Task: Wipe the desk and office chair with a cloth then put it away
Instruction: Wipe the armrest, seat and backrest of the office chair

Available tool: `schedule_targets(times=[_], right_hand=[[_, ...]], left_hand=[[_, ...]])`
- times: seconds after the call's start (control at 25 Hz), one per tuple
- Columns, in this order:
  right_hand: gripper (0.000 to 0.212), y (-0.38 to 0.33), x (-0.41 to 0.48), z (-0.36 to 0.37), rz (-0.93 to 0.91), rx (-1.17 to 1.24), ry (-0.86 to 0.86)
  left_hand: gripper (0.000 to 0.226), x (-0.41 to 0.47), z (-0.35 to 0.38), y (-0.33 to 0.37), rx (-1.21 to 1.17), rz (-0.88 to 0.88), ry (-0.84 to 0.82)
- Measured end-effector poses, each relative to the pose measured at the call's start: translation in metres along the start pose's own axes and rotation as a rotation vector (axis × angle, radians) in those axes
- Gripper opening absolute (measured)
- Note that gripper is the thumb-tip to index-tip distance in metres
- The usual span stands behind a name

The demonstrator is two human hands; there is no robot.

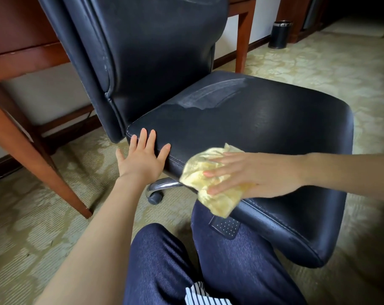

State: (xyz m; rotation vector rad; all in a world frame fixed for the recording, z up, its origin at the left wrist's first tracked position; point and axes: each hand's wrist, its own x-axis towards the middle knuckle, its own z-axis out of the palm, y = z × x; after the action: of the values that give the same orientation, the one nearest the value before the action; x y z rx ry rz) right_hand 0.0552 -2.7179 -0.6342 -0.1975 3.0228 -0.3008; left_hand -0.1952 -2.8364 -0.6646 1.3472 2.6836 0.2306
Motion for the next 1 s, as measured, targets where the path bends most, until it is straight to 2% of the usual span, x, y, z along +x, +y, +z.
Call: schedule_targets(times=[0.16,0.2,0.32,0.36,0.6,0.72,0.88,1.0], right_hand=[[0.038,-0.018,-0.040,-0.004,-0.161,-0.044,-0.088],[0.038,-0.017,-0.046,-0.004,-0.146,-0.050,-0.145],[0.044,-0.004,-0.041,0.005,0.144,0.007,-0.321],[0.046,0.002,-0.037,0.007,0.184,0.017,-0.332],[0.056,0.027,-0.016,-0.009,0.224,0.014,-0.142],[0.048,0.060,0.003,-0.021,0.351,0.129,-0.008],[0.042,0.099,0.013,-0.032,0.405,0.246,0.185],[0.042,0.129,0.013,-0.031,0.567,0.153,0.226]], left_hand=[[0.066,0.000,-0.001,0.003,0.021,-0.013,-0.008],[0.066,-0.002,-0.001,0.004,0.016,-0.013,-0.002],[0.065,-0.007,0.002,0.008,-0.026,-0.003,0.027],[0.065,-0.009,0.004,0.009,-0.040,-0.002,0.035],[0.066,-0.011,0.003,0.012,-0.036,0.019,0.062],[0.067,-0.010,0.000,0.012,0.047,0.024,0.088],[0.061,0.003,-0.005,0.016,0.131,0.034,0.296],[0.060,0.020,-0.005,0.026,0.045,0.049,0.357]])
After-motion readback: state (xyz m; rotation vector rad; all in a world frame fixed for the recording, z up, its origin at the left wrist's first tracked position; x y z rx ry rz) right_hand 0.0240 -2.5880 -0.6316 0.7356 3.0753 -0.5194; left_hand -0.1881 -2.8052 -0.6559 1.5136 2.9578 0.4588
